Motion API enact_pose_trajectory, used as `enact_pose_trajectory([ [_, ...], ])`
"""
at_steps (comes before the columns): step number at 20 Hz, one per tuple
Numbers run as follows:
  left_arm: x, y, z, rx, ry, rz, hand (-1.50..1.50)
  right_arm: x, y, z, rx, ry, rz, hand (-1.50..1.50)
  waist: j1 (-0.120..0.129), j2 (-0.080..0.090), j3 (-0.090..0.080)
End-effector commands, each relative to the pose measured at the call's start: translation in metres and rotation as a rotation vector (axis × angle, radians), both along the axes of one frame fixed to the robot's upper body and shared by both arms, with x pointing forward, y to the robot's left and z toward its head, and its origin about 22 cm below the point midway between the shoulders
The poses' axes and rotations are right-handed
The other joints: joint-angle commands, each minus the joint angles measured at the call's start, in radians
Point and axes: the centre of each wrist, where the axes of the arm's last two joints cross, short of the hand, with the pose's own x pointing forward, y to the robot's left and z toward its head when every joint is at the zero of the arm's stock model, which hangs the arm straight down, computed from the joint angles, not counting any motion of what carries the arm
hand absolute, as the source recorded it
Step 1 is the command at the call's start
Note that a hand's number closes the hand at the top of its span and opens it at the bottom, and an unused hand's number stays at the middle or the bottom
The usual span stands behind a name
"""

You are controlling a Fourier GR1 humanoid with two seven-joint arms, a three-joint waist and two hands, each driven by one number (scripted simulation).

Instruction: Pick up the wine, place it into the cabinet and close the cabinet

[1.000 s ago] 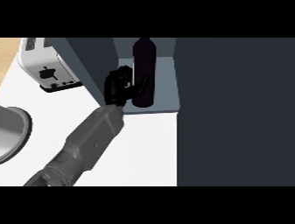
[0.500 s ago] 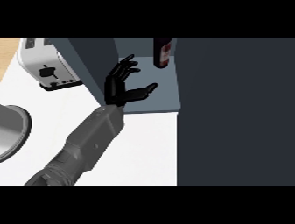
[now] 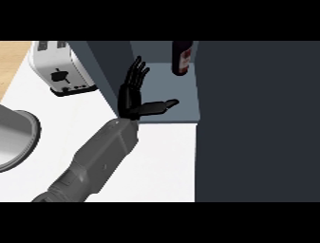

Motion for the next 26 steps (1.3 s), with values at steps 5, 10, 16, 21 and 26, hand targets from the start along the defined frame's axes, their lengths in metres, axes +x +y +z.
enact_pose_trajectory([
  [5, -0.035, 0.011, 0.006, 0.047, -0.042, -0.029, -1.50, -0.011, 0.006, 0.009, 0.000, 0.006, -0.012, -1.50, 0.035, -0.022, 0.010],
  [10, -0.081, 0.016, 0.024, 0.032, -0.041, -0.184, -1.50, -0.009, 0.006, 0.007, 0.001, 0.002, -0.011, -1.50, 0.043, -0.024, 0.010],
  [16, -0.132, 0.033, 0.056, 0.023, -0.067, -0.181, -1.50, -0.009, 0.006, 0.015, 0.004, -0.001, 0.015, -1.50, 0.022, -0.015, 0.009],
  [21, -0.173, 0.040, 0.080, 0.006, -0.082, -0.194, -1.50, -0.003, 0.018, 0.000, 0.004, -0.002, 0.010, -1.50, 0.019, -0.012, 0.010],
  [26, -0.192, 0.055, 0.082, 0.004, -0.069, -0.182, -1.50, -0.016, 0.004, 0.014, -0.091, 0.002, 0.056, 1.50, 0.012, -0.011, 0.009],
])
